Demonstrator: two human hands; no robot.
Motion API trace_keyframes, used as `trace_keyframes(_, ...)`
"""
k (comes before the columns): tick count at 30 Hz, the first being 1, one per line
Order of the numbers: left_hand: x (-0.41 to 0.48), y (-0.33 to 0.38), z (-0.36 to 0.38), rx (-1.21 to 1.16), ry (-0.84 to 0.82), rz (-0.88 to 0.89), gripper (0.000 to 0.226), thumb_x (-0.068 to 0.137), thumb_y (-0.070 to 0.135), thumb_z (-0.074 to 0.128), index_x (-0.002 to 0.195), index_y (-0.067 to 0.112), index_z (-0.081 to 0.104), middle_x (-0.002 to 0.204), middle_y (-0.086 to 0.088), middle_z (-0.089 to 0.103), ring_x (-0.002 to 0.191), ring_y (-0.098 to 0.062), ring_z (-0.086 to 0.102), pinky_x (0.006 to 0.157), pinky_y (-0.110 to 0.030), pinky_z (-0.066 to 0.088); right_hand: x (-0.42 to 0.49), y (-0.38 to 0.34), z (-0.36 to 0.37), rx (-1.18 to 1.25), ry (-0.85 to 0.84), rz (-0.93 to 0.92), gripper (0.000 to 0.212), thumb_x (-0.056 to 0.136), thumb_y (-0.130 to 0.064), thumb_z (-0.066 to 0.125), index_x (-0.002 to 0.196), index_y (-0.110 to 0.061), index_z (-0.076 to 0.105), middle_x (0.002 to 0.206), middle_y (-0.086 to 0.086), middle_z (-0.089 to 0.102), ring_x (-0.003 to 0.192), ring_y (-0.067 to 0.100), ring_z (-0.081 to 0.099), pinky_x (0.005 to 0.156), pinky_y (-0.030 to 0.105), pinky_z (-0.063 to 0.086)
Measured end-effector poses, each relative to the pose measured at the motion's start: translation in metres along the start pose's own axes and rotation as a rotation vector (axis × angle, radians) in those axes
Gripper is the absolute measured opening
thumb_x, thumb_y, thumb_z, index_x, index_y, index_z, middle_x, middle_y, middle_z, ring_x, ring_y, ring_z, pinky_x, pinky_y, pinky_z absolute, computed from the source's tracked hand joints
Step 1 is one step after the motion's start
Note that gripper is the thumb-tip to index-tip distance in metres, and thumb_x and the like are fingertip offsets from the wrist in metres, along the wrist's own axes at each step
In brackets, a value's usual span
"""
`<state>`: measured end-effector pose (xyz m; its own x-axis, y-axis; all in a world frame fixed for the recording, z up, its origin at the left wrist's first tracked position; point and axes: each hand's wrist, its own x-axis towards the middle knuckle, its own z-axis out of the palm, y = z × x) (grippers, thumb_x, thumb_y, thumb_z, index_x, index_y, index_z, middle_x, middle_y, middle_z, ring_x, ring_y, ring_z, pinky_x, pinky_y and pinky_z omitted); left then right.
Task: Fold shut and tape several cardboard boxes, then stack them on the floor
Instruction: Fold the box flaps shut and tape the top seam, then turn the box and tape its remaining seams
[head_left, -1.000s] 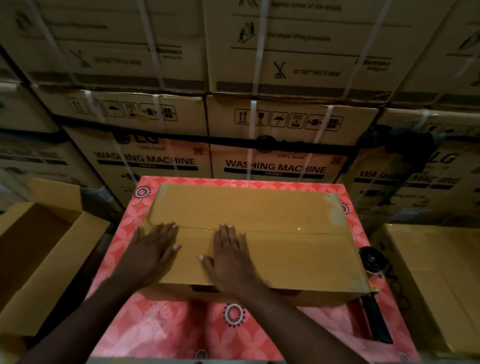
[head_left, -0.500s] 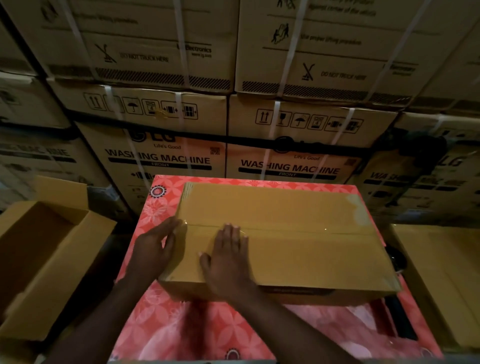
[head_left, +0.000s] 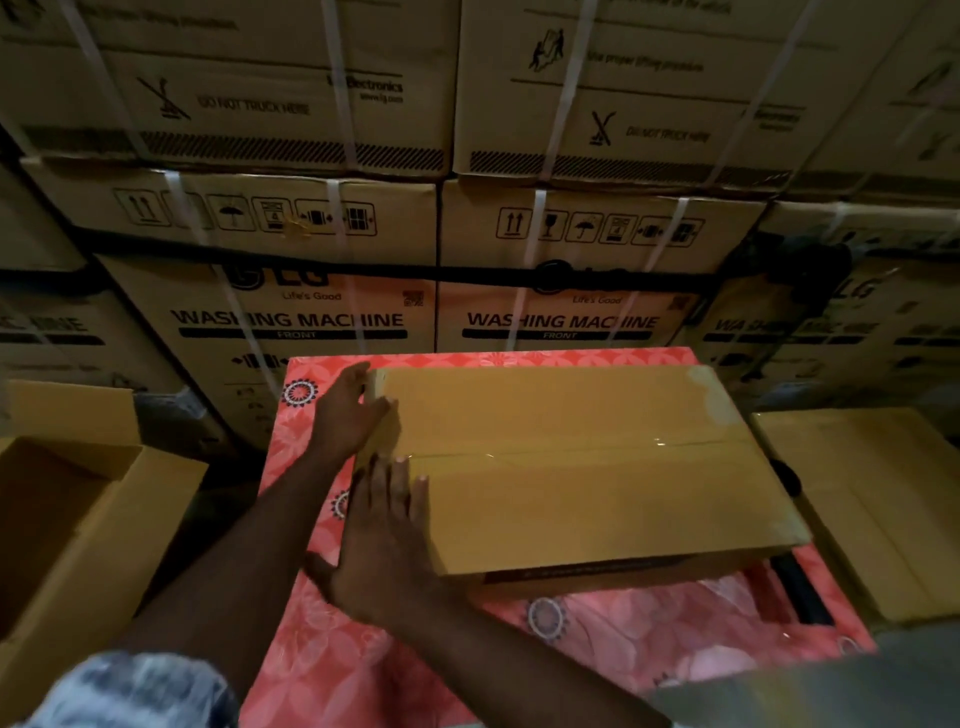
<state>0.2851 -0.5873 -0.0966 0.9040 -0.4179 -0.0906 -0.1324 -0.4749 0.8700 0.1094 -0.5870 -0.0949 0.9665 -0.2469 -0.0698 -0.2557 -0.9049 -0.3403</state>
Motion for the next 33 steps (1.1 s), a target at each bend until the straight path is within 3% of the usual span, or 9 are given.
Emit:
trace_keyframes(5,0.025,-0.008,0.003,-0.059,-0.047,0.033,0.049,0.094,0.024,0.07,0.139,0.013,0.055,0.134,-0.009,0.062,0.12,-0.028,0.06,0.103,-0.047,0.05,-0.002,-0.003,0.001,-0.105,-0.042,0.021,0.099,0.093,-0.05,0.055,0.159,0.0,0.002,0.167,0.024,-0.006,0.154,0.044,-0.007,0.121,0.061,-0.007)
trace_keyframes(9,0.014,-0.034,-0.005,-0.17,0.015,0.036,0.033,0.096,0.016,0.067,0.129,0.014,0.062,0.119,-0.003,0.067,0.11,-0.022,0.065,0.099,-0.042,0.052,-0.009,-0.003,0.016,-0.16,-0.014,-0.002,0.099,0.083,-0.049,0.059,0.158,0.0,0.018,0.166,0.024,0.012,0.153,0.044,0.01,0.122,0.062,0.007)
trace_keyframes(12,-0.002,-0.054,-0.022,-0.225,0.114,-0.017,0.032,0.097,0.012,0.065,0.128,0.012,0.062,0.122,-0.007,0.068,0.112,-0.022,0.064,0.092,-0.031,0.049,-0.017,0.006,0.02,-0.113,0.009,-0.151,0.095,0.082,-0.043,0.058,0.158,-0.001,0.017,0.167,0.021,0.011,0.154,0.041,0.007,0.123,0.059,0.006)
trace_keyframes(17,-0.056,-0.072,-0.052,-0.251,0.351,-0.106,0.035,0.098,0.016,0.065,0.131,0.01,0.058,0.123,-0.006,0.064,0.114,-0.022,0.061,0.095,-0.036,0.048,-0.023,0.031,0.008,-0.052,-0.008,-0.428,0.086,0.079,-0.042,0.067,0.153,-0.012,0.032,0.165,0.009,0.026,0.153,0.027,0.016,0.126,0.046,0.008)
trace_keyframes(22,-0.123,-0.083,-0.039,-0.305,0.517,-0.2,0.034,0.097,0.013,0.066,0.126,0.002,0.055,0.122,-0.021,0.063,0.11,-0.032,0.06,0.087,-0.031,0.041,-0.046,0.094,-0.006,-0.017,-0.052,-0.627,0.077,0.084,-0.046,0.07,0.149,-0.015,0.044,0.163,0.003,0.033,0.154,0.018,0.02,0.124,0.049,0.009)
trace_keyframes(25,-0.159,-0.075,-0.01,-0.413,0.533,-0.253,0.033,0.095,0.009,0.067,0.127,0.007,0.056,0.119,-0.012,0.062,0.109,-0.024,0.059,0.089,-0.032,0.042,-0.068,0.14,-0.018,-0.028,-0.105,-0.683,0.078,0.084,-0.049,0.064,0.152,-0.017,0.042,0.165,-0.001,0.03,0.155,0.013,0.017,0.125,0.049,0.003)
trace_keyframes(30,-0.211,-0.049,0.051,-0.491,0.51,-0.265,0.029,0.091,-0.001,0.068,0.113,0.015,0.056,0.11,-0.011,0.061,0.103,-0.025,0.057,0.089,-0.035,0.044,-0.114,0.225,-0.045,-0.055,-0.064,-0.62,0.078,0.09,-0.051,0.064,0.157,-0.023,0.034,0.168,-0.008,0.02,0.156,0.011,0.008,0.123,0.056,0.01)
trace_keyframes(33,-0.239,-0.028,0.092,-0.455,0.472,-0.242,0.028,0.09,-0.002,0.069,0.112,0.011,0.055,0.105,-0.012,0.061,0.098,-0.025,0.057,0.08,-0.027,0.048,-0.141,0.28,-0.06,-0.053,0.017,-0.547,0.074,0.092,-0.049,0.059,0.157,-0.025,0.035,0.169,-0.007,0.019,0.157,0.016,0.011,0.122,0.056,0.014)
